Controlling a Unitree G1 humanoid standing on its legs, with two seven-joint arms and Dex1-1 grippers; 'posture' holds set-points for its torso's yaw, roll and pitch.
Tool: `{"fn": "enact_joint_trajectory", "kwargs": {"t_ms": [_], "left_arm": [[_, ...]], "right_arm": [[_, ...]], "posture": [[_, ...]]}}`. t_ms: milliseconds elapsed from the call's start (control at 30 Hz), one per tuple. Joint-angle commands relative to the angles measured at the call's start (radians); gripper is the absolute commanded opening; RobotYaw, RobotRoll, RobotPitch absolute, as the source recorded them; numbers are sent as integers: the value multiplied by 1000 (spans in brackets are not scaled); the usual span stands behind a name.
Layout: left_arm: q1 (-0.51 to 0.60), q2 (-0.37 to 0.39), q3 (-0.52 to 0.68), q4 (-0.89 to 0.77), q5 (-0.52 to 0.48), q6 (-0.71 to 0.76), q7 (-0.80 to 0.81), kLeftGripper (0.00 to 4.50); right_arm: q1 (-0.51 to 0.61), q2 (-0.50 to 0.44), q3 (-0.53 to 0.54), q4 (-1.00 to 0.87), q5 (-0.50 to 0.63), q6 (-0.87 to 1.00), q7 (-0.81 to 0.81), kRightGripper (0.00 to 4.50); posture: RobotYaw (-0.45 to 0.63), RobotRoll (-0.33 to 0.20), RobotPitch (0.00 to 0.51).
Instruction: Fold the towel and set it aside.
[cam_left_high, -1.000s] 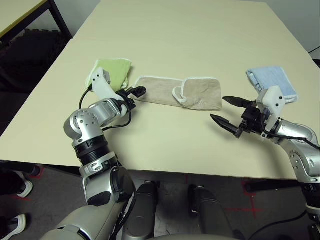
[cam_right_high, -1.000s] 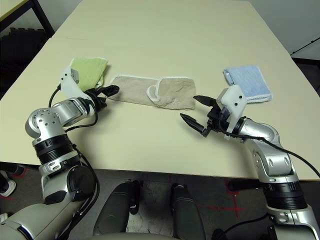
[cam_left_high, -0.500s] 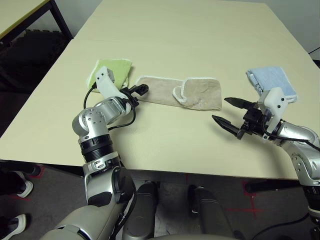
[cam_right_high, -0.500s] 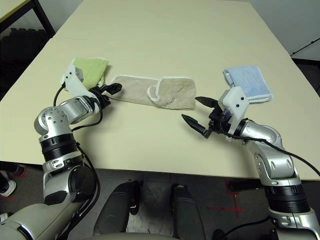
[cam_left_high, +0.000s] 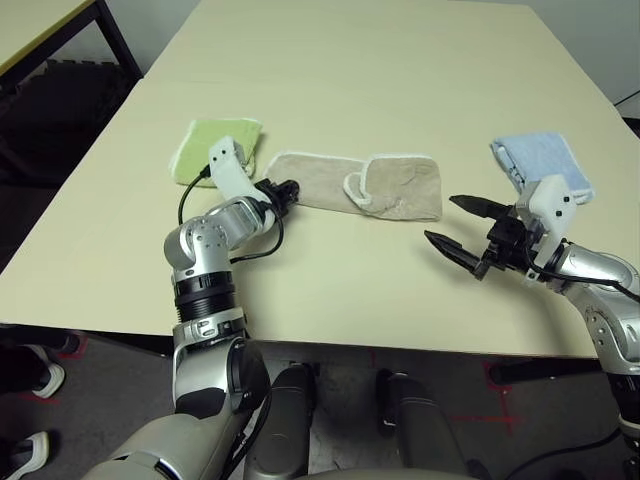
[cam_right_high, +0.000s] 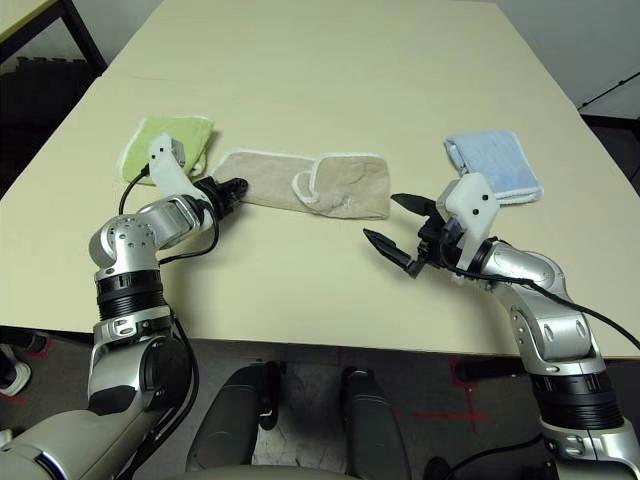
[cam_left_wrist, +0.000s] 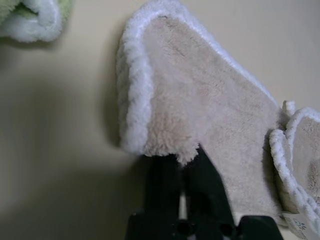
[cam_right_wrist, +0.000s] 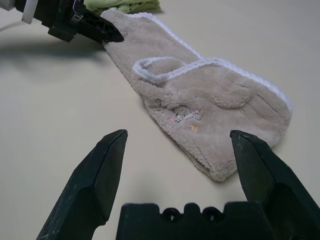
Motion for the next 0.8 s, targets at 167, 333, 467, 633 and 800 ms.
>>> {"fn": "enact_joint_trajectory", "kwargs": {"t_ms": [167, 333, 467, 633, 800], "left_arm": [[-3, 20, -32, -71, -8, 48, 9, 15], [-22, 25, -64, -143, -31, 109, -10, 15], [-61, 5, -70, -182, -51, 173, 2, 15], [-112, -17, -68, -220, -60, 275, 12, 15], [-134, -28, -78, -251, -57, 341, 7, 15]], "right_arm": [[4, -8, -15, -11, 15, 17, -6, 4500], [-10, 16, -32, -1, 44, 39, -34, 4500], [-14, 37, -43, 1, 74, 58, -57, 4500], [7, 47, -41, -4, 97, 72, -56, 4500], [24, 61, -38, 1, 107, 73, -57, 4500]], "posture": [[88, 0, 160], [88, 0, 160], [97, 0, 164], [95, 0, 165], [99, 0, 166]]}}
